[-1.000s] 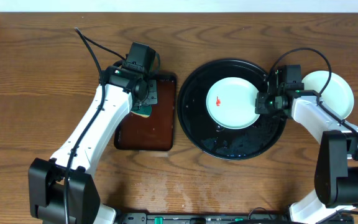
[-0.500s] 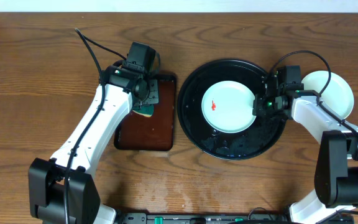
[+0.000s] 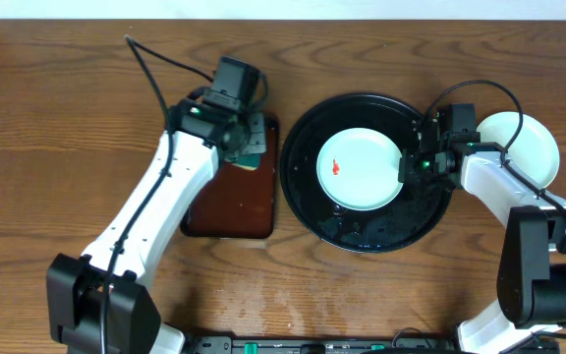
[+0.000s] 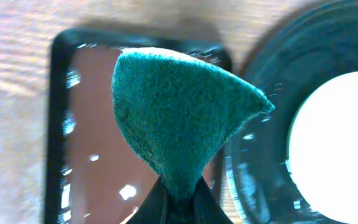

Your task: Clean dirty plates on tray and stack at the side

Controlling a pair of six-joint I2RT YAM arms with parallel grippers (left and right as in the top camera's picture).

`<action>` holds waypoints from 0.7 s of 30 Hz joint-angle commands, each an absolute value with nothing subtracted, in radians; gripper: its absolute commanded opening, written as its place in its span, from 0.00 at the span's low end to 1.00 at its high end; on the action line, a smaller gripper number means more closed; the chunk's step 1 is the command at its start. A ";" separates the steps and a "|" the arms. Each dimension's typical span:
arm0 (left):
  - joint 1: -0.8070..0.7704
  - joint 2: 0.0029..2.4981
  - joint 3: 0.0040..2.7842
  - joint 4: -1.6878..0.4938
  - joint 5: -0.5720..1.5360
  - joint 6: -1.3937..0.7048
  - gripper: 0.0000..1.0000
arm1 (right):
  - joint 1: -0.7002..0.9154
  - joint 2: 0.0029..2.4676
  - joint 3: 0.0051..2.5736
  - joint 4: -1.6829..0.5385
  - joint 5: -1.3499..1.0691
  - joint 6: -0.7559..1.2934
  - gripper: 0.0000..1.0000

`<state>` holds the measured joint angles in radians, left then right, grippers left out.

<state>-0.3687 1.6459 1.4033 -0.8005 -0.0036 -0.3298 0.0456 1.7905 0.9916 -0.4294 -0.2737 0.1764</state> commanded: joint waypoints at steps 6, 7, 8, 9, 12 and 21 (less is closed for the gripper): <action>-0.520 1.651 1.424 -0.660 0.027 -0.445 0.08 | 0.054 1.779 0.987 -0.430 -0.304 0.186 0.01; -0.541 1.654 1.424 -0.645 0.027 -0.460 0.07 | 0.054 1.779 0.987 -0.429 -0.304 0.186 0.01; -0.556 1.657 1.424 -0.634 0.027 -0.475 0.07 | 0.054 1.779 0.987 -0.429 -0.303 0.186 0.01; -0.571 1.661 1.424 -0.620 0.028 -0.488 0.08 | 0.054 1.779 0.987 -0.429 -0.303 0.185 0.01; -0.611 1.683 1.424 -0.542 0.079 -0.500 0.07 | 0.054 1.779 0.987 -0.429 -0.304 0.186 0.01; -0.672 1.853 1.424 -0.398 0.119 -0.491 0.07 | 0.054 1.779 0.987 -0.427 -0.303 0.185 0.01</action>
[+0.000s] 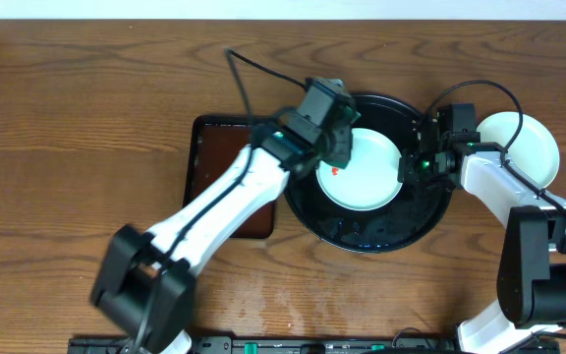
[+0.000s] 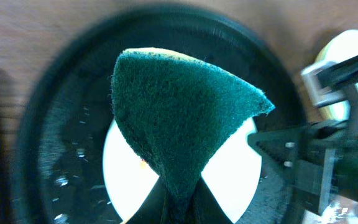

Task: Clean dirty plates on tray and stack at the side
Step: 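Scrub the red-marked plate with the sponge in the left gripper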

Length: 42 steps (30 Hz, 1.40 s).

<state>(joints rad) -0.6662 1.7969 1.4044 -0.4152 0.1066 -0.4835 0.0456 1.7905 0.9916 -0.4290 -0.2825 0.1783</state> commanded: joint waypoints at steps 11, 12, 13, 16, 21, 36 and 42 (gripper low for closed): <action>-0.672 1.984 1.424 -0.353 0.039 -0.444 0.07 | 0.054 1.779 0.987 -0.427 -0.304 0.186 0.01; -0.672 1.990 1.424 -0.352 0.039 -0.442 0.07 | 0.054 1.779 0.987 -0.426 -0.304 0.186 0.01; -0.672 1.996 1.424 -0.352 0.036 -0.442 0.07 | 0.054 1.779 0.987 -0.427 -0.304 0.186 0.01; -0.672 2.021 1.424 -0.345 0.028 -0.439 0.07 | 0.054 1.779 0.987 -0.427 -0.304 0.186 0.01; -0.672 2.073 1.423 -0.319 -0.012 -0.439 0.08 | 0.054 1.779 0.987 -0.427 -0.304 0.186 0.01; -0.672 2.222 1.422 -0.299 0.141 -0.443 0.07 | 0.054 1.779 0.987 -0.426 -0.304 0.186 0.01; -0.671 2.222 1.422 -0.210 0.345 -0.439 0.08 | 0.054 1.779 0.987 -0.426 -0.304 0.186 0.01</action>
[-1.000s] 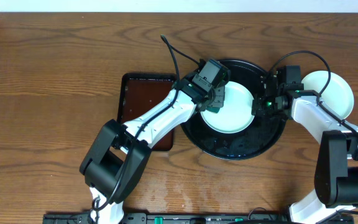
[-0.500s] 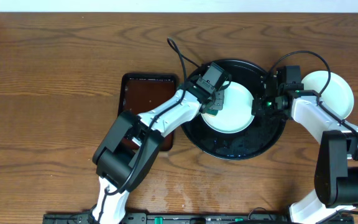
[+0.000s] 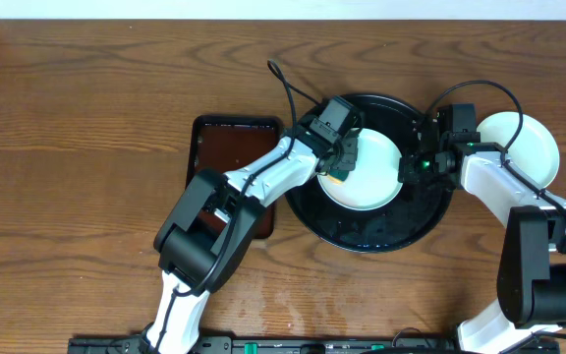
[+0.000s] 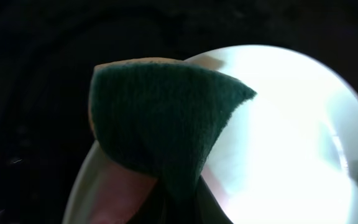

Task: Clean dirty plates on tray and stack at the side
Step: 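Scrub the red-marked plate with the sponge in the left gripper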

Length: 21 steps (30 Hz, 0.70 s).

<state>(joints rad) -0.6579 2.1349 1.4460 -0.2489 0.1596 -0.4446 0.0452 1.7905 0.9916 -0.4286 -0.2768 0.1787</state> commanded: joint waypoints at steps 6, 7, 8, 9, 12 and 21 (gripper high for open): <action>-0.669 2.214 1.424 -0.117 0.550 -0.439 0.08 | 0.054 1.779 0.987 -0.426 -0.304 0.186 0.02; -0.668 2.206 1.427 -0.114 0.567 -0.439 0.07 | 0.054 1.779 0.987 -0.426 -0.304 0.186 0.01; -0.666 2.190 1.431 -0.114 0.574 -0.439 0.07 | 0.054 1.779 0.987 -0.425 -0.304 0.186 0.02; -0.665 2.178 1.433 -0.114 0.577 -0.439 0.07 | 0.054 1.779 0.987 -0.424 -0.304 0.186 0.02; -0.662 2.080 1.435 -0.114 0.576 -0.437 0.07 | 0.054 1.779 0.987 -0.423 -0.304 0.186 0.02; -0.661 1.782 1.435 -0.298 0.307 -0.401 0.07 | 0.054 1.779 0.987 -0.422 -0.304 0.186 0.02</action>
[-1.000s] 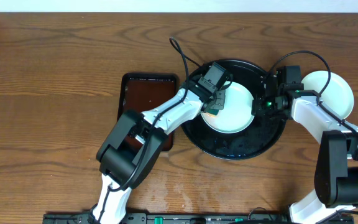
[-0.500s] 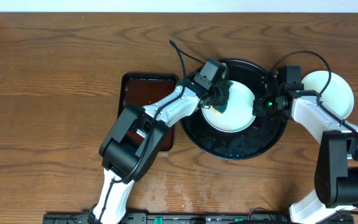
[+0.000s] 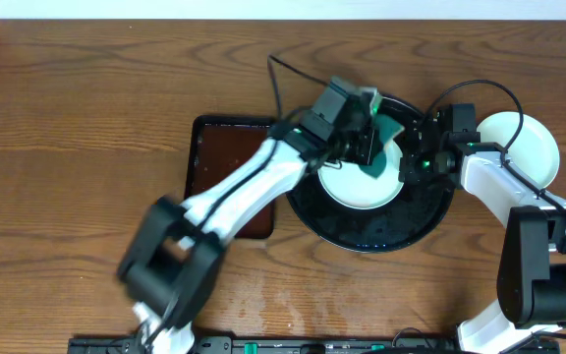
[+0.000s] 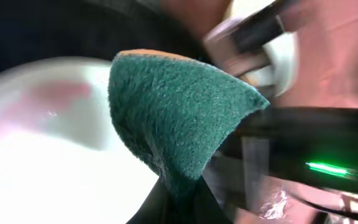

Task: Clean dirty plates on tray and stack at the side
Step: 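Scrub the red-marked plate with the sponge in the left gripper, then return the sponge over the small tray with the left gripper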

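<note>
A white plate (image 3: 354, 187) lies in the round black tray (image 3: 371, 236). My left gripper (image 3: 369, 133) is shut on a green sponge (image 3: 387, 132) over the plate's upper right part. In the left wrist view the sponge (image 4: 179, 118) fills the middle, pinched at its lower tip by my left gripper (image 4: 182, 194), with the plate (image 4: 48, 162) below it showing a faint pinkish smear. My right gripper (image 3: 411, 164) is shut on the plate's right rim, close beside the sponge. The plate's left part is hidden under my left arm.
A stack of white plates (image 3: 529, 147) sits on the table right of the round tray. A brown rectangular tray (image 3: 226, 187) with liquid lies to the left. The right arm (image 3: 499, 182) runs along the round tray's right side.
My left gripper has moved with the sponge from the plate's left part to its upper right part, close to the right gripper. The right gripper has stayed on the rim.
The sponge was first held over the brown tray while a red spot showed on the plate. It was then over the plate's upper left, then down on the left part where the spot lay, and is now at the upper right. The right gripper held the rim throughout.
</note>
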Controlling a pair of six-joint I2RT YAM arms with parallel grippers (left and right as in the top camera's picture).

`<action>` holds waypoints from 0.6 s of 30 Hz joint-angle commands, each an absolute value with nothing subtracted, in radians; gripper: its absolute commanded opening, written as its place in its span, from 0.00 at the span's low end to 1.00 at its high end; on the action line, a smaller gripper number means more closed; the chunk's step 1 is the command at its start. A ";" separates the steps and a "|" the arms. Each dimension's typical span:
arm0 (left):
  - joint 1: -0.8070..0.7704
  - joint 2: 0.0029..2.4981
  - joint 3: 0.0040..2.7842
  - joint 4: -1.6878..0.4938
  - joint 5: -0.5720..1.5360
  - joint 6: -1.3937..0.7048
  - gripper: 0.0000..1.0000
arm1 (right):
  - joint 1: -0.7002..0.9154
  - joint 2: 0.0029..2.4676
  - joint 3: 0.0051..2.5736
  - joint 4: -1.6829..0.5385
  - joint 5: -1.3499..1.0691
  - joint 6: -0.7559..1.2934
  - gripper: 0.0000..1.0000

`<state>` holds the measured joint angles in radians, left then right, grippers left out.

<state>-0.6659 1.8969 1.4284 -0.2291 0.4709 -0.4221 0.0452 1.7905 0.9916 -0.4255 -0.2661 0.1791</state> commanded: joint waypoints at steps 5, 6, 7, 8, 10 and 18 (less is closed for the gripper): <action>-0.652 1.668 1.435 -0.547 -0.082 -0.397 0.08 | 0.054 1.779 0.987 -0.422 -0.304 0.186 0.03; -0.645 1.655 1.435 -0.596 -0.135 -0.397 0.08 | 0.054 1.779 0.987 -0.422 -0.304 0.186 0.03; -0.636 1.645 1.435 -0.645 -0.178 -0.398 0.08 | 0.054 1.779 0.987 -0.422 -0.304 0.186 0.03; -0.625 1.639 1.435 -0.691 -0.211 -0.398 0.08 | 0.054 1.779 0.987 -0.421 -0.304 0.186 0.03; -0.592 1.637 1.435 -0.786 -0.255 -0.398 0.08 | 0.054 1.779 0.987 -0.419 -0.304 0.186 0.04; -0.393 1.644 1.395 -0.930 -0.231 -0.405 0.08 | 0.054 1.779 0.987 -0.419 -0.304 0.186 0.04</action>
<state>-0.4522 1.6493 1.4185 -0.9211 -0.1955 -0.4145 0.0456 1.7905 0.9901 -0.4217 -0.2817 0.1791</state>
